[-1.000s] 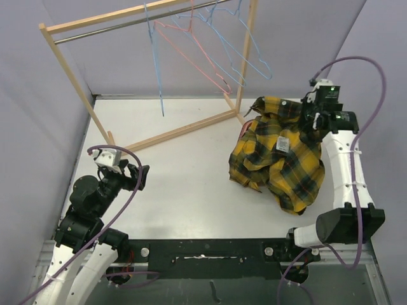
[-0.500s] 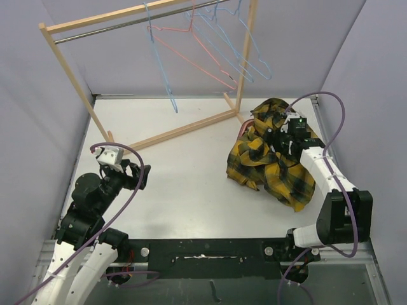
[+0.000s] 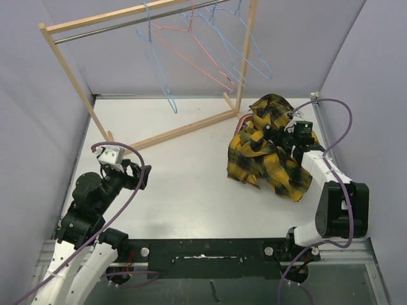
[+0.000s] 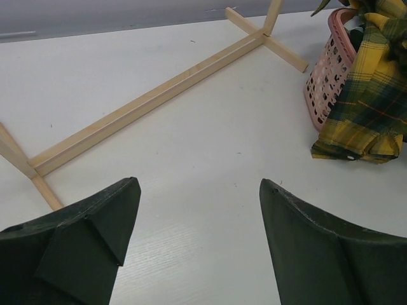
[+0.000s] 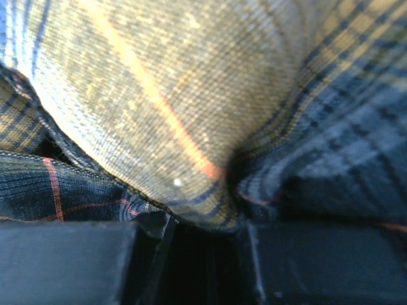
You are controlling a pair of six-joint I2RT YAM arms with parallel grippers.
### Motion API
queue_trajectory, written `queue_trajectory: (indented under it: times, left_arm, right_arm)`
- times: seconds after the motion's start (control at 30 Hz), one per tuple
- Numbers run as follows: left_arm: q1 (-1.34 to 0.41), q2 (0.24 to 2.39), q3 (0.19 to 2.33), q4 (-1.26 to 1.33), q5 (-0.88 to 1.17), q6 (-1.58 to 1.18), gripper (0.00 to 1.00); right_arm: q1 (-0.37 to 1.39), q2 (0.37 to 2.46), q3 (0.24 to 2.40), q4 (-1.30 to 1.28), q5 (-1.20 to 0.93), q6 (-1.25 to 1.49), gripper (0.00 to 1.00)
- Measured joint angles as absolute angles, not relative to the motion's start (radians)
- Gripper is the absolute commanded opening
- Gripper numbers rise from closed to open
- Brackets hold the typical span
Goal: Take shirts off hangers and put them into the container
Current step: Place the shirt in the bin.
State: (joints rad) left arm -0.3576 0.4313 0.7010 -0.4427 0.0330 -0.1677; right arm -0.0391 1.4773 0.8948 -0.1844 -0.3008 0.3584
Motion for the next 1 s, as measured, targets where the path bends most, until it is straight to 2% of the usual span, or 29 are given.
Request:
queue_trajectory:
  times: [0.2, 0.33, 0.47, 0.6, 0.77, 1.0]
  left_arm:
    - [-0.358, 0.471, 0.701, -0.442, 0.063, -0.168, 0.75]
    - [-0.358, 0.495, 0.701, -0.443, 0.077, -0.168, 0.75]
    - [-0.358, 0.493, 0.701, -0.443, 0.084, -0.168, 0.75]
    - [-0.358, 0.493, 0.701, -0.443, 0.086, -0.168, 0.75]
    - [-0.358, 0.492, 0.701, -0.443, 0.088, -0.168, 0.75]
    - [-0.358, 0.492, 0.701, -0.442, 0.088, -0.168, 0.75]
  right_arm:
    - [0.073, 1.471, 0.899, -0.161, -0.181, 0.380, 0.03]
    - [0.198, 1.461, 0.898, -0.152, -0.093, 0.406, 0.13]
    - [0.268, 1.438, 0.892, -0.173, -0.068, 0.429, 0.16]
    - [0.255, 1.372, 0.888, -0.255, -0.061, 0.438, 0.41]
    - [0.248, 1.230, 0.904, -0.456, 0.002, 0.423, 0.56]
    - [0.254, 0.998, 1.048, -0.654, 0.062, 0.372, 0.62]
